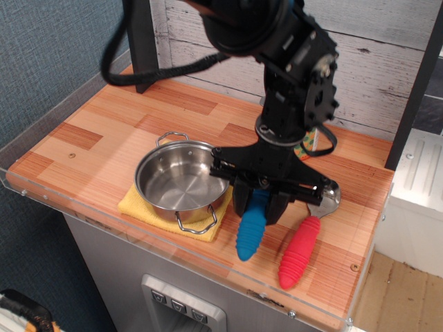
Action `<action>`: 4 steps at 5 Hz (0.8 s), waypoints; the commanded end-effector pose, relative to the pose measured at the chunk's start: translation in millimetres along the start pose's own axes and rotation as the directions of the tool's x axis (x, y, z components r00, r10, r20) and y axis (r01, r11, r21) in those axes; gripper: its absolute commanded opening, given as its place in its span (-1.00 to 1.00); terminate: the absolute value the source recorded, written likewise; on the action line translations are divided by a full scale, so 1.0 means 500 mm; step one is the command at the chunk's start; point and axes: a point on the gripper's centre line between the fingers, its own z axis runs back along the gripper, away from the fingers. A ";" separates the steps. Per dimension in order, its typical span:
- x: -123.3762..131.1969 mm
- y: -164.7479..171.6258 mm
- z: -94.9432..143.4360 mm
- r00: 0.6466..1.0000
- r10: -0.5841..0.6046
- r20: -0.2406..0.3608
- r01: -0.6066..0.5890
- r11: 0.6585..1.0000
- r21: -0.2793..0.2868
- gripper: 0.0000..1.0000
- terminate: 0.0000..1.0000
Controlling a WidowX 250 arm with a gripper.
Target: Move blue fork to the left of pot
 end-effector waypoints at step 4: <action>0.057 0.241 0.093 0.994 0.105 0.017 -0.104 0.994 -0.020 -1.00 -1.00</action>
